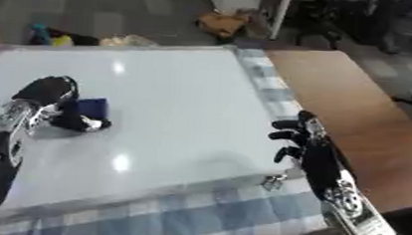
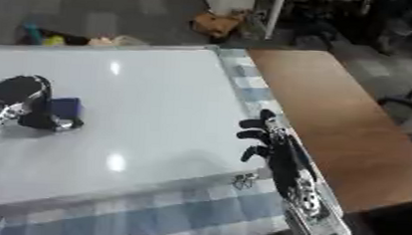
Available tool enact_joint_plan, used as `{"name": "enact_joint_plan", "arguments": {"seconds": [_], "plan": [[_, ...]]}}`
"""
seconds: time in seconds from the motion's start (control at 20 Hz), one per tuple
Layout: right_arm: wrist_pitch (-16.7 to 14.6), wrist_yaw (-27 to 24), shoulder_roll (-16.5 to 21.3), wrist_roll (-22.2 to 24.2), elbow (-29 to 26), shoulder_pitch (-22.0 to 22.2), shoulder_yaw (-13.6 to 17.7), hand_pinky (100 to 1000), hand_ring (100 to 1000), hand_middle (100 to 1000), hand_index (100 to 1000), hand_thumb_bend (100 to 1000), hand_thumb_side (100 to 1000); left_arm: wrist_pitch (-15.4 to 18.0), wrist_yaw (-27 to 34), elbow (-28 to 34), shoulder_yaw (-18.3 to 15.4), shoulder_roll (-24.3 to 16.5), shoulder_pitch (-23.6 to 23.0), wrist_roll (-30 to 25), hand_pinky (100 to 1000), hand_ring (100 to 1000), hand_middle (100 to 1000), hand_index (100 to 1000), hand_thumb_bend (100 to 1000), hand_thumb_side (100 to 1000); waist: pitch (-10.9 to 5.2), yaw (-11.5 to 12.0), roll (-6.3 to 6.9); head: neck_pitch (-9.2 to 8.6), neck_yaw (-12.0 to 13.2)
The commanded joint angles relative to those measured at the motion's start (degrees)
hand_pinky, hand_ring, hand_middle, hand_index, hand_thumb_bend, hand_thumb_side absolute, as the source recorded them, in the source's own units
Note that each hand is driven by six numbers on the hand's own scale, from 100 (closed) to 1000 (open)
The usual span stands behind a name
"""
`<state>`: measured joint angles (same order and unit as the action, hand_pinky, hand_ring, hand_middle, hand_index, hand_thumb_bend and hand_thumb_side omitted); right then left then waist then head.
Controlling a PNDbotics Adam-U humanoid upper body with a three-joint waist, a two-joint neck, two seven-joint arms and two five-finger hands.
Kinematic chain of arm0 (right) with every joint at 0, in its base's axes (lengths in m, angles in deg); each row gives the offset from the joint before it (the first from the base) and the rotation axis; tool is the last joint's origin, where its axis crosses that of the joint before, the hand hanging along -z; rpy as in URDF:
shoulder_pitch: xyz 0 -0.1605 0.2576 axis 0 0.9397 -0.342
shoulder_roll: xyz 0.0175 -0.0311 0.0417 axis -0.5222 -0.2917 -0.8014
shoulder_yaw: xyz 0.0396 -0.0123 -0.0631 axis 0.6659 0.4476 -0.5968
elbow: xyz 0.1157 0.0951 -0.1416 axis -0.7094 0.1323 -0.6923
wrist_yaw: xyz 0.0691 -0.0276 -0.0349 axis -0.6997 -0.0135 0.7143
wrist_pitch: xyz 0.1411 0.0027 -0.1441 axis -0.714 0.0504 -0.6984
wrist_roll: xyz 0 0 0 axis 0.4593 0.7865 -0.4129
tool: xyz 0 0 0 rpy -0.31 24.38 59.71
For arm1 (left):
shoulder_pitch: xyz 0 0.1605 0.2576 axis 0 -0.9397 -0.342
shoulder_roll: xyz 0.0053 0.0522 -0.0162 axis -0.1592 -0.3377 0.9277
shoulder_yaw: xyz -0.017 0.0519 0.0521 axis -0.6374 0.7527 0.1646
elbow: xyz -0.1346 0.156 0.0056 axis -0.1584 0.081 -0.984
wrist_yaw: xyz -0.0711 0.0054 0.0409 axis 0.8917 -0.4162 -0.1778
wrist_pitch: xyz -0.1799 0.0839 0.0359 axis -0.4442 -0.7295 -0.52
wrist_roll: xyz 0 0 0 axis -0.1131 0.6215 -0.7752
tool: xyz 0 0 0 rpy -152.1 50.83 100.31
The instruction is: Wipe the whiteboard clean with a brush.
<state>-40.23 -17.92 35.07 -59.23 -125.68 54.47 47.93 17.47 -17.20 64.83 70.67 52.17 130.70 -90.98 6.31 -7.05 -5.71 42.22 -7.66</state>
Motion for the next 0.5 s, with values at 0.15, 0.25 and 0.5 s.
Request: {"name": "enact_joint_plan", "arguments": {"seconds": [0.15,0.25,0.5], "plan": [[0.0,0.2,0.7,0.1,-0.8,-0.5,0.3,379,689,704,659,100,1000,-3.7,-2.5,-6.3,0.1,-2.1,-1.7,2.5,626,650,584,274,773,729,0.14,0.2,0.07,-0.14,0.0],[0.0,0.3,0.8,0.0,-0.8,-0.5,0.4,379,689,704,659,100,1000,-4.5,-2.2,-6.8,-0.5,-2.9,-1.9,3.3,627,652,585,274,763,731,0.09,0.5,0.08,-0.14,-0.1],[0.0,0.3,0.9,0.0,-0.8,-0.5,0.4,379,689,704,659,100,1000,-7.2,-1.6,-7.5,-1.2,-4.6,-2.4,5.0,627,652,585,274,760,732,0.06,0.6,0.08,-0.25,-0.1]]}}
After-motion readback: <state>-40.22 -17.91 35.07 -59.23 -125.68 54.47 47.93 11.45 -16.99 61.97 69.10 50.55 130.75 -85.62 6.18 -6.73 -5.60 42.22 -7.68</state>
